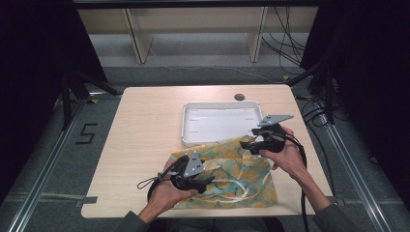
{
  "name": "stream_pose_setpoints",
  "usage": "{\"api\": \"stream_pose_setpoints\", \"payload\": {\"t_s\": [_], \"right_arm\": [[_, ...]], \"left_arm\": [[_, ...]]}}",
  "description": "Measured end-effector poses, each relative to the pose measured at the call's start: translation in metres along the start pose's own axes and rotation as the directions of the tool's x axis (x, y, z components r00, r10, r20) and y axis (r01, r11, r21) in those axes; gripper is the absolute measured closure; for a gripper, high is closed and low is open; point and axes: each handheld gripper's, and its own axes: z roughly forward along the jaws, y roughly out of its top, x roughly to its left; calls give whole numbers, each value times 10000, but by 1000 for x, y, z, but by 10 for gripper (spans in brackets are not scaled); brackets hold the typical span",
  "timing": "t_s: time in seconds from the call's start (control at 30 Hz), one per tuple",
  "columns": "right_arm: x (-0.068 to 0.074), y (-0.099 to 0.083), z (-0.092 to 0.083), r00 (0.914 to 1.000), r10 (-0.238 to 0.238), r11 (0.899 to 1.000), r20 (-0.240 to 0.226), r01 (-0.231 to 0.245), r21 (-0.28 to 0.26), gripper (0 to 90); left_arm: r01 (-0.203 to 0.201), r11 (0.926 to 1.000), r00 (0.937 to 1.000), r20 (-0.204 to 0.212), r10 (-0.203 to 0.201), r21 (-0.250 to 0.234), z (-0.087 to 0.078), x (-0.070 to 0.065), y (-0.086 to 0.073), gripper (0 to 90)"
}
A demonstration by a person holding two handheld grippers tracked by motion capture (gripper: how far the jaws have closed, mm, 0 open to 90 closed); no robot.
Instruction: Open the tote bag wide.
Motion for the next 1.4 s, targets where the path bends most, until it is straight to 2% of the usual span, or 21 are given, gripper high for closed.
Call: {"api": "stream_pose_setpoints", "payload": {"t_s": [0.13,0.17,0.27,0.33,0.37,0.4,0.43,0.47,0.57,0.6,0.63,0.67,0.7,0.8,0.9,1.0,1.03,1.13,1.33,1.37,1.4], "right_arm": [[3,8,14,9998,-182,9993,-103,186,334,303],[4,9,20,9997,-235,9997,-84,236,44,303],[5,12,28,9978,-615,9973,-236,624,396,303],[8,14,30,9987,-437,9967,-249,453,673,303],[9,15,33,9981,-523,9972,-340,540,525,303],[10,16,35,9965,-726,9959,-411,747,508,303],[10,18,34,9952,-784,9933,-582,829,799,304],[12,18,39,9948,-839,9941,-582,876,642,308],[16,19,46,9915,-1235,9866,-416,1272,1026,308],[17,20,49,9923,-1158,9862,-434,1201,1137,311],[17,20,51,9912,-1229,9838,-494,1282,1253,326],[18,20,54,9908,-1265,9823,-478,1318,1328,376],[17,20,58,9841,-1691,9750,-546,1751,1370,432],[18,19,62,9819,-1850,9684,-404,1891,1627,651],[12,19,63,9741,-2258,9635,118,2215,1502,805],[7,21,61,9771,-2068,9714,494,1990,1295,886],[6,21,60,9779,-2017,9729,543,1937,1265,895],[2,22,61,9804,-1726,9791,946,1603,1254,900],[-8,22,67,9756,-1742,9772,1340,1544,1460,900],[-9,23,67,9757,-1742,9758,1328,1529,1564,900],[-10,22,69,9743,-1739,9769,1435,1522,1502,900]], "left_arm": [[-186,9998,9998,-73,186,-7,8,-1,1,401],[10,10000,10000,-70,-10,-22,9,-2,1,404],[-10,10000,9999,-154,10,14,11,0,1,423],[31,10000,9999,-132,-31,-11,12,0,1,434],[-8,10000,10000,-78,7,-75,13,1,1,438],[-68,10000,9999,-75,67,-52,13,1,2,455],[-105,9999,9999,-93,105,-7,14,2,2,463],[-128,9999,9999,-81,128,-29,16,2,2,484],[-186,9998,9998,-61,187,32,20,3,2,547],[-349,9993,9994,-26,350,152,20,5,3,576],[-333,9992,9994,-8,334,215,23,5,2,607],[-571,9975,9984,64,569,418,23,7,3,645],[-656,9969,9977,196,647,441,25,7,3,704],[-863,9952,9958,338,848,459,27,5,3,820],[-1124,9929,9916,687,1095,397,25,-3,3,879],[-1428,9887,9855,988,1378,459,20,-13,0,891],[-1443,9881,9827,1246,1369,526,16,-19,-3,892],[-1632,9852,9771,1469,1540,531,10,-27,-6,893],[-1830,9811,9617,2188,1652,635,2,-47,-15,894],[-1874,9796,9570,2382,1654,727,3,-50,-16,894],[-2271,9700,9445,2623,1976,870,2,-51,-16,894]]}}
